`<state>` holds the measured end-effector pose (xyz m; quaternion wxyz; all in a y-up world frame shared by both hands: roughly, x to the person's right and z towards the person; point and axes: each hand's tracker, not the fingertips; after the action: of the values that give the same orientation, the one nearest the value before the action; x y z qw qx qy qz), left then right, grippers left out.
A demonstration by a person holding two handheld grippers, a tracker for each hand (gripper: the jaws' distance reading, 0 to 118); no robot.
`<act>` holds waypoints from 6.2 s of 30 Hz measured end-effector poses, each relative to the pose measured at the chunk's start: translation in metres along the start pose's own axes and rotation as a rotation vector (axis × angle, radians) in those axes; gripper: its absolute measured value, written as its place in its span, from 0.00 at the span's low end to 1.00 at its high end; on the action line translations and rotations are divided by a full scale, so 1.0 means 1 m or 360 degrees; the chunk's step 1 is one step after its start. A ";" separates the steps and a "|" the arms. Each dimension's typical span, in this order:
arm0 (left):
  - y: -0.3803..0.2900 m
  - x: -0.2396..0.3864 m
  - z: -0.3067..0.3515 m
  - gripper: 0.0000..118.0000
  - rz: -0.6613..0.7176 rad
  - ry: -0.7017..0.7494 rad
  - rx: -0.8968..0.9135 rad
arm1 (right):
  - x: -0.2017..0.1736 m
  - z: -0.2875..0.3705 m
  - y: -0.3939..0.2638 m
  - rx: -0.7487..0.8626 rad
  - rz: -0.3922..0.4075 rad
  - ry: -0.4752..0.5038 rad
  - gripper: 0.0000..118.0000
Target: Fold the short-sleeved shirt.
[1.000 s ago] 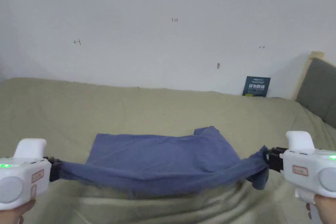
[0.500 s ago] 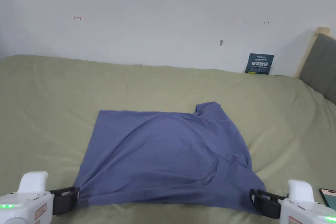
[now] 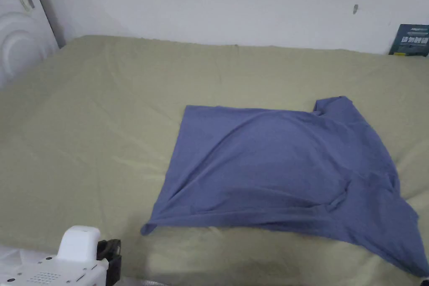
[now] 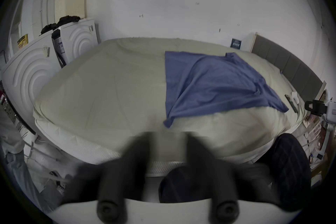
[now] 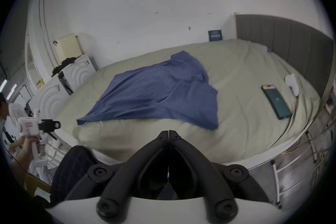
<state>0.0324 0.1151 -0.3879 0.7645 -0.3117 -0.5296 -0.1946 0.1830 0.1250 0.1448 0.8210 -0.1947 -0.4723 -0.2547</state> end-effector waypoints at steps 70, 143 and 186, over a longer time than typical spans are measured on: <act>0.265 0.076 -0.251 0.00 -0.0556 0.0081 -0.0535 | 0.094 -0.274 0.282 -0.0526 0.0180 -0.0171 0.03; 0.174 0.065 -0.245 0.03 -0.0290 -0.0045 -0.0290 | 0.121 -0.322 0.158 -0.0572 0.0029 -0.0349 0.10; 0.050 0.017 -0.060 0.94 -0.0152 -0.0080 0.0337 | 0.098 -0.097 0.046 -0.0214 -0.0027 -0.0179 1.00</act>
<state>0.1113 0.1116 -0.4000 0.7696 -0.2083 -0.5804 -0.1658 0.3179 0.0847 0.1810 0.7761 -0.2593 -0.5011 -0.2815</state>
